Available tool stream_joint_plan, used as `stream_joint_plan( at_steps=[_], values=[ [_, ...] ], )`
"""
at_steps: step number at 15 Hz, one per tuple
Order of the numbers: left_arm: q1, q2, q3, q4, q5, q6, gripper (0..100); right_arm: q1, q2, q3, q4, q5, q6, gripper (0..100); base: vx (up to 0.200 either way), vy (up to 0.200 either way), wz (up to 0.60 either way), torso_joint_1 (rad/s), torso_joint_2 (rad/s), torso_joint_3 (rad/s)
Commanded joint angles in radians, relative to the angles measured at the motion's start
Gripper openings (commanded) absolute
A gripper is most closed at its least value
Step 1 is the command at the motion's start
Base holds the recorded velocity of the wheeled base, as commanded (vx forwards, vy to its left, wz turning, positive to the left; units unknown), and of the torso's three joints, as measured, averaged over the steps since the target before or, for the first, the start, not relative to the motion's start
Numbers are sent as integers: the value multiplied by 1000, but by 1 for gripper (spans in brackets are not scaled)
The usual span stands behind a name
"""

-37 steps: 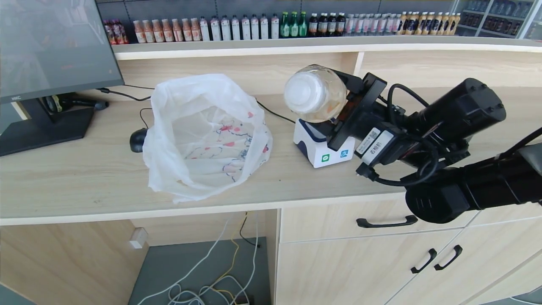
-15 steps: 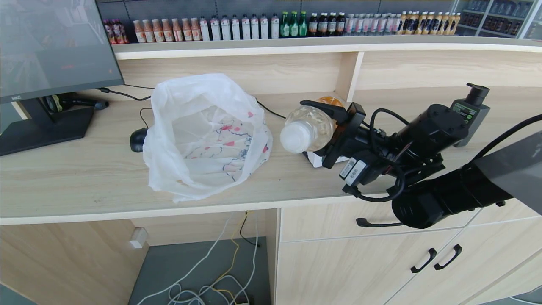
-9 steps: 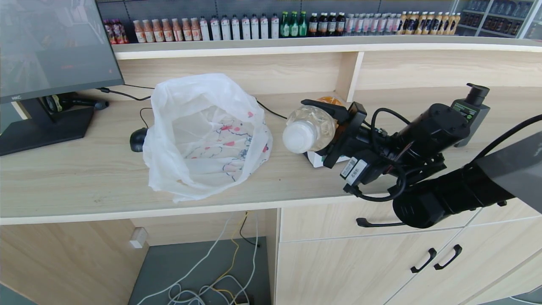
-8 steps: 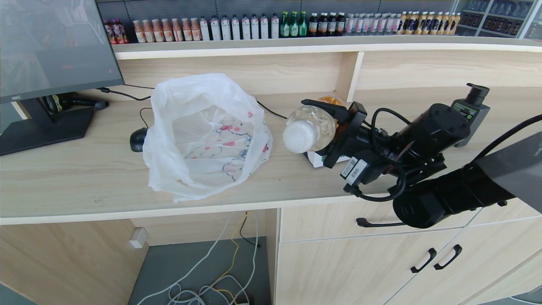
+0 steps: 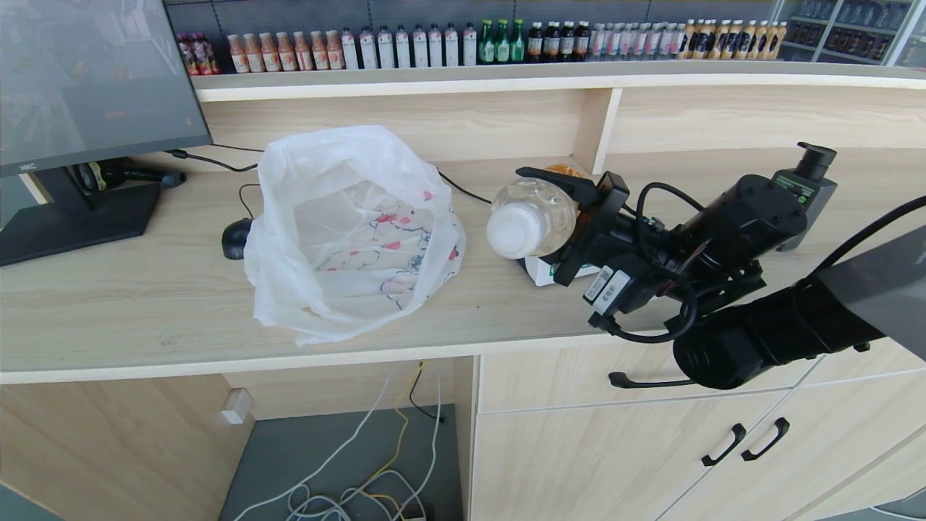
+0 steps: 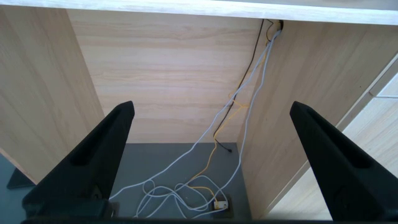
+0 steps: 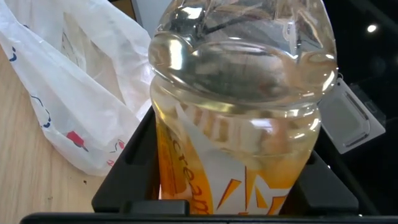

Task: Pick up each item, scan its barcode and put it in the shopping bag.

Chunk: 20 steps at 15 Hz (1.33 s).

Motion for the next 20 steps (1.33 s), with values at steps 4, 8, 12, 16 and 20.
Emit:
stream_joint_plan(
  at_steps=[4,8,12,16,20],
  values=[
    [0,0,0,0,0,1,100,6,-48,2,0,-26,40,0,0,0,0,0,0,0],
    [0,0,0,0,0,0,100,57,-83,33,-1,-85,142,0,0,0,0,0,0,0],
    [0,0,0,0,0,0,100,155,-146,40,-24,-262,295,0,0,0,0,0,0,0],
    [0,0,0,0,0,0,100,194,-206,117,-23,-461,504,0,0,0,0,0,0,0],
    [0,0,0,0,0,0,100,192,-280,181,-17,-691,755,0,0,0,0,0,0,0]
  ],
)
